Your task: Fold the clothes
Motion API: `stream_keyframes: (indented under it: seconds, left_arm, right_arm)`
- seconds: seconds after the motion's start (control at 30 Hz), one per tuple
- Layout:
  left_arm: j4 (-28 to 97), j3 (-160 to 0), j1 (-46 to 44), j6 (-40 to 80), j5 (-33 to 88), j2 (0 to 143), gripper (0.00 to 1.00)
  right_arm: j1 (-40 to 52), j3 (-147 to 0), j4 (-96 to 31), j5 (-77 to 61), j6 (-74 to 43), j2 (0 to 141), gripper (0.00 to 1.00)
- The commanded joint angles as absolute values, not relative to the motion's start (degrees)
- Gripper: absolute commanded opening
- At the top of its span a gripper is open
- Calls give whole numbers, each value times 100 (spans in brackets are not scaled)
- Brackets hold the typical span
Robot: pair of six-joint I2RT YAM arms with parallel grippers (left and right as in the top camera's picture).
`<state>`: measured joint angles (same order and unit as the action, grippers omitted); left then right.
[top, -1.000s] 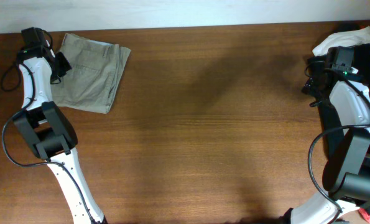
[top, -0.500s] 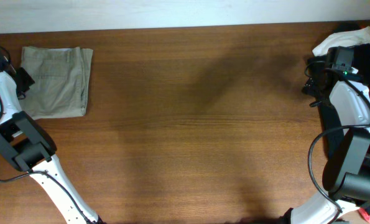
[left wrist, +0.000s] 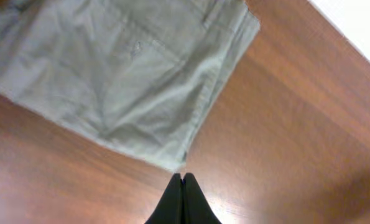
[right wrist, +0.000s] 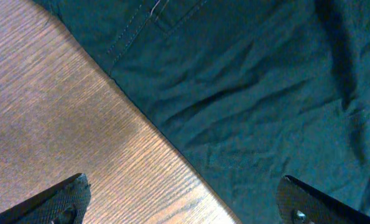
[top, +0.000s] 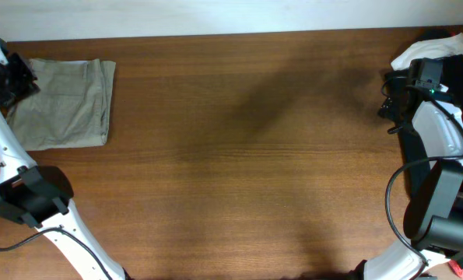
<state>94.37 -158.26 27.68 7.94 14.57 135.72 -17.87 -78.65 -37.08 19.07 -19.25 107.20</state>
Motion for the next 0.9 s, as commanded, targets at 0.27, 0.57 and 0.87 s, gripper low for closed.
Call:
stream_keyframes:
  seconds: [0.27,0.57,0.87]
  left_arm:
    - [9664,-13539,2296,322,1247,11399,1]
    - [7596,-9692,2139,720,1179,11279,1]
    - [5627,-8359,2910,1737,-43,11281,0]
  right_arm:
    - [-1802,-7950,-3708,1997,-1955,10661,99]
    - [-1802,-7950,-3708,1997,-1955,10661,99]
    - [-1802,-7950,-3708,1999,-1955,10661,99]
